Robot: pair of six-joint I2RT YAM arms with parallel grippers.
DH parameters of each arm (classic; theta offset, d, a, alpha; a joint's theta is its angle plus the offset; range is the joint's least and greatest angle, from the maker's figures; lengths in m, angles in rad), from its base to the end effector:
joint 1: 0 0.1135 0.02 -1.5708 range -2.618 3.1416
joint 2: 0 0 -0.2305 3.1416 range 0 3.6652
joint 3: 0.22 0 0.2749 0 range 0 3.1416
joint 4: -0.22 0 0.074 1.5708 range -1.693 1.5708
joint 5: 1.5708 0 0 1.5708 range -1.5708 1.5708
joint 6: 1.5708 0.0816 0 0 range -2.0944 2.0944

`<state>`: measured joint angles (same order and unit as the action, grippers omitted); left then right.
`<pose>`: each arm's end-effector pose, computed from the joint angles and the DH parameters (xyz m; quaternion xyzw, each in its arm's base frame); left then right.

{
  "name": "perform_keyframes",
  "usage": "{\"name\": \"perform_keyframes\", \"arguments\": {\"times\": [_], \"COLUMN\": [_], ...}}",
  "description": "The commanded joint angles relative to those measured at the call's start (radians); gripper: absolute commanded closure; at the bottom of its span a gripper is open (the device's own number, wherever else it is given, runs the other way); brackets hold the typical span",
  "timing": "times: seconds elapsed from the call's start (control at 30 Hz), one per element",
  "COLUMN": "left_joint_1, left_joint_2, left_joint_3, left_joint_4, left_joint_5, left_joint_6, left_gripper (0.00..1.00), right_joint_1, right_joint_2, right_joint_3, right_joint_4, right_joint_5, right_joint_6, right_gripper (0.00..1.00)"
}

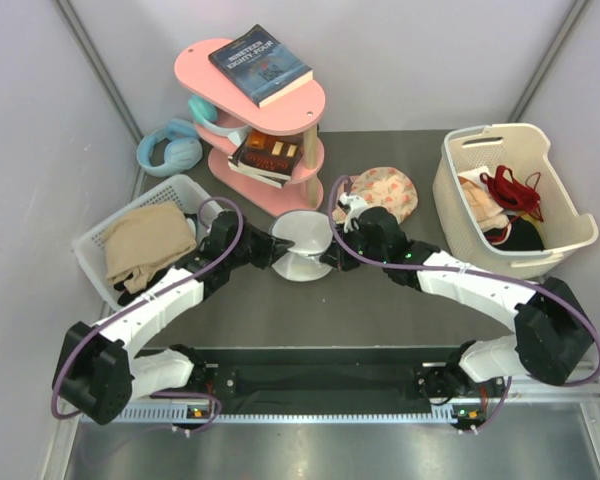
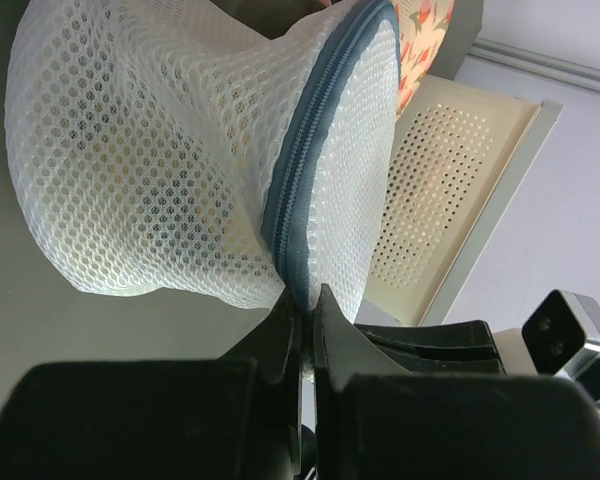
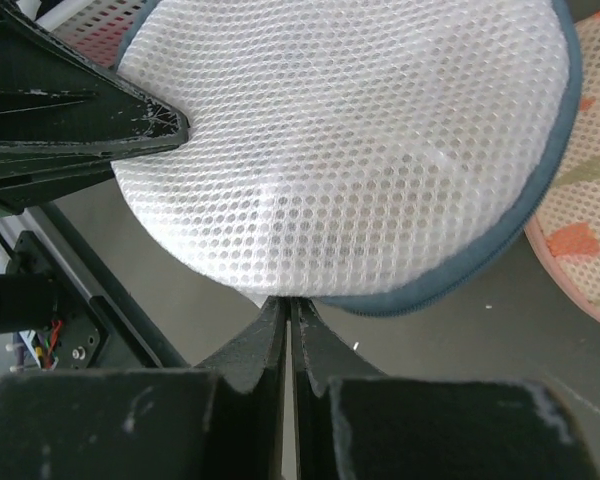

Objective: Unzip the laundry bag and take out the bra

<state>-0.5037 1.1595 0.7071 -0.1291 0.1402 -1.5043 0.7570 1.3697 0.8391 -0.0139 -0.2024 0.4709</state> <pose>0.2789 -0.1667 0.1764 -0.3920 0.7863 -0.4326 0.2023 0.2558 0.2642 0.1756 -0.1726 0.8508 0.3533 0.3485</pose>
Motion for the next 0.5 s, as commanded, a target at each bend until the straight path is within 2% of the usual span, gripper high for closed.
{"name": "perform_keyframes", "arguments": {"times": [0.0, 0.1, 0.2, 0.37, 0.47], "left_joint_1": [0.020, 0.034, 0.040, 0.040, 0.040], "left_joint_2": [-0.052, -0.076, -0.057, 0.084, 0.156], "left_joint_3": [0.023, 0.008, 0.015, 0.126, 0.169], "left_joint_4": [0.003, 0.000, -0.001, -0.018, 0.058], "left_joint_5": [-0.001, -0.011, 0.005, 0.116, 0.195], "left_joint_6": [0.029, 0.036, 0.079, 0.225, 0.286], "left_gripper": [1.00, 1.00, 1.00, 1.00, 1.00], "right_joint_1": [-0.037, -0.099, -0.110, -0.097, -0.075], "right_joint_2": [-0.089, -0.113, -0.115, -0.104, -0.126], "right_joint_3": [-0.023, -0.043, -0.032, -0.023, -0.014], "right_joint_4": [-0.027, -0.038, -0.044, -0.050, -0.092], "right_joint_5": [0.080, 0.072, 0.055, 0.011, 0.020], "right_joint_6": [-0.023, -0.020, -0.040, -0.051, -0.066], "right_gripper": [1.00, 1.00, 1.00, 1.00, 1.00]}}
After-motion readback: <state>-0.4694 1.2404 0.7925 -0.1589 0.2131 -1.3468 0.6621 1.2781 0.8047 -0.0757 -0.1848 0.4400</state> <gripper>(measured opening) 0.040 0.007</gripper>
